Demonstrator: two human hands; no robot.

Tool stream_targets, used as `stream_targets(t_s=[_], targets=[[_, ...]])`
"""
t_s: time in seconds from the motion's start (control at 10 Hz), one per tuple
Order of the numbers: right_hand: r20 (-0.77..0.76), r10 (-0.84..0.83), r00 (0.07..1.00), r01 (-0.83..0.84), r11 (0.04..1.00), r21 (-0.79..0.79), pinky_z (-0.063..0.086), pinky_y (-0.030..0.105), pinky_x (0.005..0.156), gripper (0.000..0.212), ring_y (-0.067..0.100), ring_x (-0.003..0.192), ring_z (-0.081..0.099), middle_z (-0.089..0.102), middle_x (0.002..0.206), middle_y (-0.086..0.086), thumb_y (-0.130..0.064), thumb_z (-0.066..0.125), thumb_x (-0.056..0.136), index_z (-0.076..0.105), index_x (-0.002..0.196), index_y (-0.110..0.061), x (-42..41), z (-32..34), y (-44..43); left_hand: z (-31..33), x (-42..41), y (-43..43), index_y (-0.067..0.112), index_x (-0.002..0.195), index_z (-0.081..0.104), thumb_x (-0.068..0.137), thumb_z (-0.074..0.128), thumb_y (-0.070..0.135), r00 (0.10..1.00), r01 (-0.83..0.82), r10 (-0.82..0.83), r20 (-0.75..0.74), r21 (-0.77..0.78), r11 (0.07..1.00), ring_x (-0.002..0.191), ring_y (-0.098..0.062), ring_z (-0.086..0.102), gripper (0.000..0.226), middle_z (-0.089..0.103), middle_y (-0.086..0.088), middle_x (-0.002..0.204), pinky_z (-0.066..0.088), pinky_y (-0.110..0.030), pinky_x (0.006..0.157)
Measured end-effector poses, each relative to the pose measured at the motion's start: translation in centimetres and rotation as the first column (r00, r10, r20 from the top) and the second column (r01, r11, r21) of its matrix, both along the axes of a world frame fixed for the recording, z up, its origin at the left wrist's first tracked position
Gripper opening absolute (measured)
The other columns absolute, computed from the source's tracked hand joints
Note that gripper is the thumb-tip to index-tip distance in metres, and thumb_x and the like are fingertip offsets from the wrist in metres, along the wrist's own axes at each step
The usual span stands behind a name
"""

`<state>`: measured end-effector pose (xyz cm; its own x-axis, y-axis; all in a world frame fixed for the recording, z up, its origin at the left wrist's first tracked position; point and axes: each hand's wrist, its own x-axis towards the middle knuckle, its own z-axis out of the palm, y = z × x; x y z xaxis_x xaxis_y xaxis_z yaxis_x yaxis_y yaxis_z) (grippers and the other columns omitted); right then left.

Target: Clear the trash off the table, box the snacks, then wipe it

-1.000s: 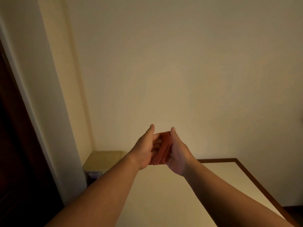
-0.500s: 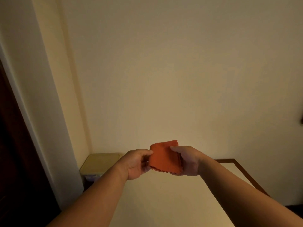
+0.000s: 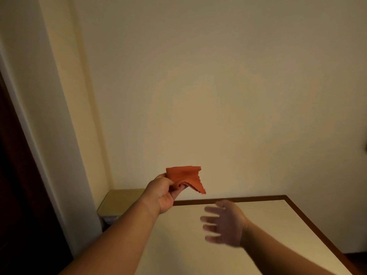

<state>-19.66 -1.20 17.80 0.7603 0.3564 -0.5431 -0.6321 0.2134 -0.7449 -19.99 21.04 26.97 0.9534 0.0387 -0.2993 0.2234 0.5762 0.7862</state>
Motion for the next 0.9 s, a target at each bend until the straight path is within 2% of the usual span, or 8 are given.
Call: stream_targets(t_s=[0.1, 0.2, 0.3, 0.4, 0.5, 0.6, 0.7, 0.9], targets=[[0.009, 0.201, 0.98, -0.2, 0.968, 0.151, 0.028, 0.062, 0.116, 0.075, 0.039, 0.142, 0.042, 0.059, 0.145, 0.017, -0.071, 0.058, 0.083, 0.059, 0.138, -0.019, -1.9, -1.4, 2.5, 0.2, -0.4, -1.3, -0.011, 0.11, 0.066, 0.089, 0.054, -0.019, 0.998, -0.057, 0.053, -0.028, -0.174, 0.983, 0.105, -0.04, 0.071, 0.025, 0.072, -0.028, 0.106, 0.063, -0.037, 0.074], [0.209, 0.129, 0.969, -0.18, 0.952, 0.247, 0.009, 0.066, 0.12, 0.097, 0.033, 0.153, 0.027, 0.044, 0.159, 0.011, -0.092, 0.053, 0.076, 0.049, 0.147, -0.027, -1.6, 0.4, 4.7, -0.4, -1.6, -3.3, -0.011, 0.113, 0.064, 0.091, 0.045, -0.02, 1.0, -0.019, 0.015, -0.021, -0.196, 0.98, 0.107, -0.038, 0.07, 0.031, 0.072, -0.027, 0.101, 0.065, -0.034, 0.068], [0.269, -0.146, 0.952, 0.032, 0.922, 0.386, 0.016, 0.06, 0.125, 0.09, 0.024, 0.129, 0.055, 0.07, 0.129, 0.006, -0.087, 0.067, 0.07, 0.065, 0.131, -0.021, -0.4, 4.6, 5.0, -1.8, -2.9, -4.8, 0.011, 0.106, 0.075, 0.093, 0.046, -0.011, 0.981, 0.003, -0.051, 0.187, 0.25, 0.968, 0.097, -0.021, 0.075, 0.039, 0.076, -0.013, 0.105, 0.062, -0.035, 0.079], [0.227, -0.287, 0.93, 0.178, 0.896, 0.406, 0.044, 0.052, 0.114, 0.066, 0.026, 0.118, 0.064, 0.071, 0.119, 0.01, -0.069, 0.078, 0.075, 0.068, 0.112, -0.015, 0.7, 7.8, 4.1, -3.3, -3.0, -4.7, 0.032, 0.107, 0.078, 0.096, 0.053, 0.001, 0.851, -0.161, -0.295, 0.434, 0.751, 0.641, 0.109, -0.008, 0.067, 0.041, 0.068, 0.008, 0.12, 0.059, -0.033, 0.093], [0.25, -0.265, 0.931, 0.183, 0.934, 0.307, 0.055, 0.044, 0.098, 0.057, 0.028, 0.113, 0.069, 0.074, 0.121, 0.009, -0.05, 0.082, 0.082, 0.07, 0.121, -0.011, 1.2, 9.2, 3.6, -3.6, -2.4, -4.2, 0.034, 0.123, 0.071, 0.101, 0.051, 0.01, 0.739, -0.369, -0.475, 0.478, 0.877, 0.308, 0.12, -0.003, 0.054, 0.038, 0.057, 0.018, 0.127, 0.052, -0.024, 0.1], [0.304, -0.215, 0.928, 0.155, 0.965, 0.211, 0.053, 0.041, 0.083, 0.033, 0.027, 0.096, 0.07, 0.074, 0.113, 0.008, -0.032, 0.082, 0.085, 0.074, 0.109, -0.011, 1.6, 10.0, 3.8, -3.2, -2.2, -4.1, 0.034, 0.127, 0.068, 0.103, 0.05, 0.014, 0.656, -0.516, -0.548, 0.518, 0.839, 0.175, 0.12, -0.004, 0.048, 0.036, 0.057, 0.019, 0.129, 0.051, -0.024, 0.098], [0.4, -0.232, 0.887, 0.18, 0.97, 0.164, 0.054, 0.046, 0.085, 0.025, 0.029, 0.095, 0.073, 0.076, 0.107, 0.011, -0.025, 0.074, 0.093, 0.071, 0.112, -0.01, 2.1, 11.0, 3.8, -2.5, -1.9, -3.8, 0.035, 0.123, 0.07, 0.101, 0.053, 0.013, 0.618, -0.586, -0.564, 0.547, 0.799, 0.133, 0.12, -0.003, 0.048, 0.036, 0.059, 0.021, 0.13, 0.05, -0.025, 0.097], [0.743, -0.191, 0.641, 0.312, 0.95, -0.025, 0.054, 0.04, 0.065, 0.016, 0.027, 0.071, 0.062, 0.066, 0.087, 0.011, -0.024, 0.059, 0.104, 0.065, 0.113, -0.012, 2.3, 16.2, 3.2, 1.9, -2.1, -2.5, 0.026, 0.106, 0.078, 0.093, 0.051, 0.005, 0.687, -0.585, -0.275, 0.672, 0.737, 0.339, 0.108, 0.006, 0.062, 0.036, 0.073, 0.017, 0.111, 0.054, -0.027, 0.097]])
